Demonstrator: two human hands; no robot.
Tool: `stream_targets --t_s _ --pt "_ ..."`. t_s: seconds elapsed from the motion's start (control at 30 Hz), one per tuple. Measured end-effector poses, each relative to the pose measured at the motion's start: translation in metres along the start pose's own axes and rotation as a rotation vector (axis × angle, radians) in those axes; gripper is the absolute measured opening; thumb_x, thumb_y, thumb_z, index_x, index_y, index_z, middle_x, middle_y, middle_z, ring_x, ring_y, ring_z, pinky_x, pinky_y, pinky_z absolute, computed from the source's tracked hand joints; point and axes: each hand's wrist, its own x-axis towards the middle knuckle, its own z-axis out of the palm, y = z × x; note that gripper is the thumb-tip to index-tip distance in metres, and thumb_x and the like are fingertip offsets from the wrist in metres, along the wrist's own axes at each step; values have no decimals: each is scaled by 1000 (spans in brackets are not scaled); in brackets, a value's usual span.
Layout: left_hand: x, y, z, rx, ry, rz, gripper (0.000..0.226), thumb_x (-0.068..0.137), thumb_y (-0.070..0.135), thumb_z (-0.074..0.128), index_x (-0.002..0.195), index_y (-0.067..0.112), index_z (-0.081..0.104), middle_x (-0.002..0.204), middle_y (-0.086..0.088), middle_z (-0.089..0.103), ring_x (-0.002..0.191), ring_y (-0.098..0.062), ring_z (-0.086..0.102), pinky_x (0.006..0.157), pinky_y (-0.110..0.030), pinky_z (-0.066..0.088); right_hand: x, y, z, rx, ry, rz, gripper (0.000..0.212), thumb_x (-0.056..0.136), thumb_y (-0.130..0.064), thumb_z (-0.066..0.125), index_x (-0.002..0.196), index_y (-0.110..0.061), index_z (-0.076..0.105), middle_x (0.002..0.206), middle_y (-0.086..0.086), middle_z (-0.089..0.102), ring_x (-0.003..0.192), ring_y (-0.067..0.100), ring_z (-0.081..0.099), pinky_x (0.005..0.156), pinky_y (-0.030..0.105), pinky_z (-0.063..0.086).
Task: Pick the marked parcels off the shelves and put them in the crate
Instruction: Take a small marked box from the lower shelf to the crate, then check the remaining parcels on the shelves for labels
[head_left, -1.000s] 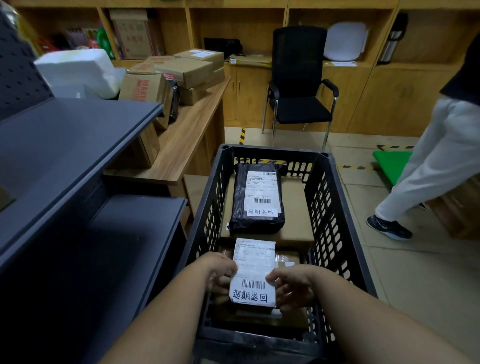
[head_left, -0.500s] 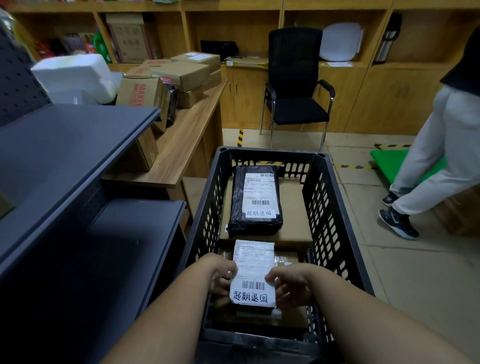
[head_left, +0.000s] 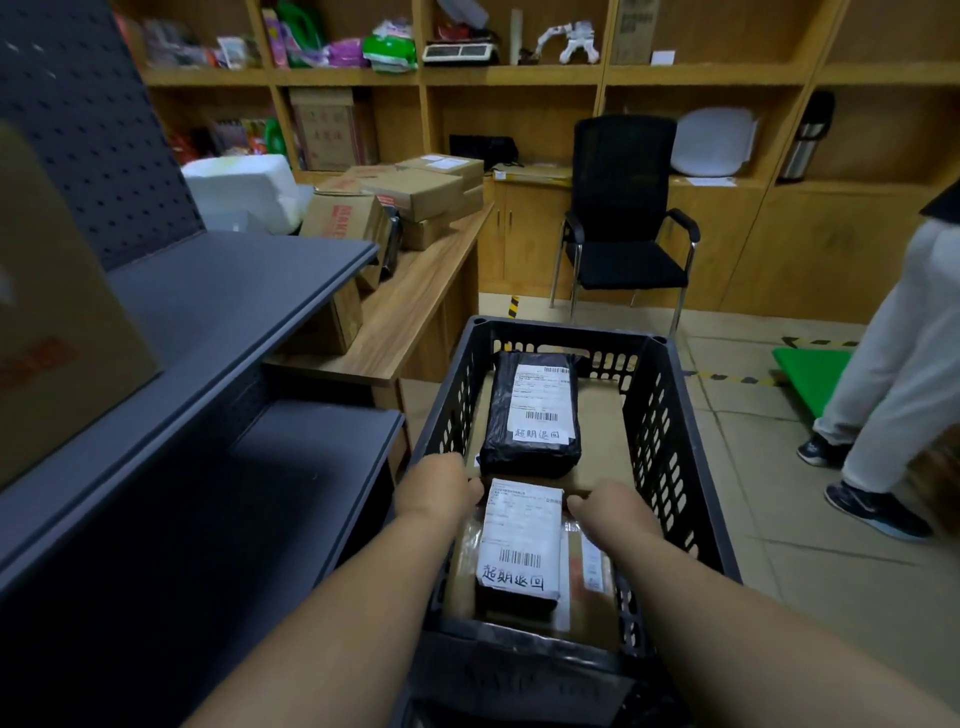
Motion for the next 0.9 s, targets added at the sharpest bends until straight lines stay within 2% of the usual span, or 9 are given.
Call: stream_targets --t_s 0.07,0.17,0.33,0.53,0.7,0.9 --pt "-11 -2 -2 61 83 81 17 90 29 49 85 14 57 92 -6 61 84 -25 57 65 -31 46 -11 -4 -1 -107 78 -68 18 89 -29 48 93 -16 59 93 3 62 84 23 58 62 28 41" --pt "-27 -9 -2 187 186 179 24 91 31 47 99 13 60 102 -6 61 95 -25 56 69 -33 41 -26 -12 1 -220 192 -200 20 88 -24 46 98 -14 60 99 6 61 88 25 57 63 29 42" --pt "-64 -30 -7 339 309 213 29 93 38 46 105 15 58 107 -5 61 100 -24 54 77 -35 39 -62 -22 6 -223 337 -380 21 89 -26 49 101 -13 59 104 4 59 97 25 53 67 31 43" --pt "-135 -70 -16 357 360 111 30 93 39 44 107 17 59 108 -4 60 101 -25 53 78 -35 37 -124 -31 31 -221 356 -517 30 91 -28 46 114 -14 60 115 5 59 109 27 50 76 33 44" --pt "-208 -109 -21 396 394 -47 34 91 44 46 107 16 58 108 -5 60 101 -26 54 79 -36 37 -185 -37 57 -231 365 -640 19 90 -24 48 102 -12 57 110 7 57 107 27 47 80 35 40" --pt "-291 -149 -26 428 445 -200 34 92 44 44 105 16 59 106 -5 61 99 -25 55 78 -35 37 -252 -43 89 -256 353 -819 28 91 -32 48 112 -15 56 116 4 57 114 25 45 87 34 39"
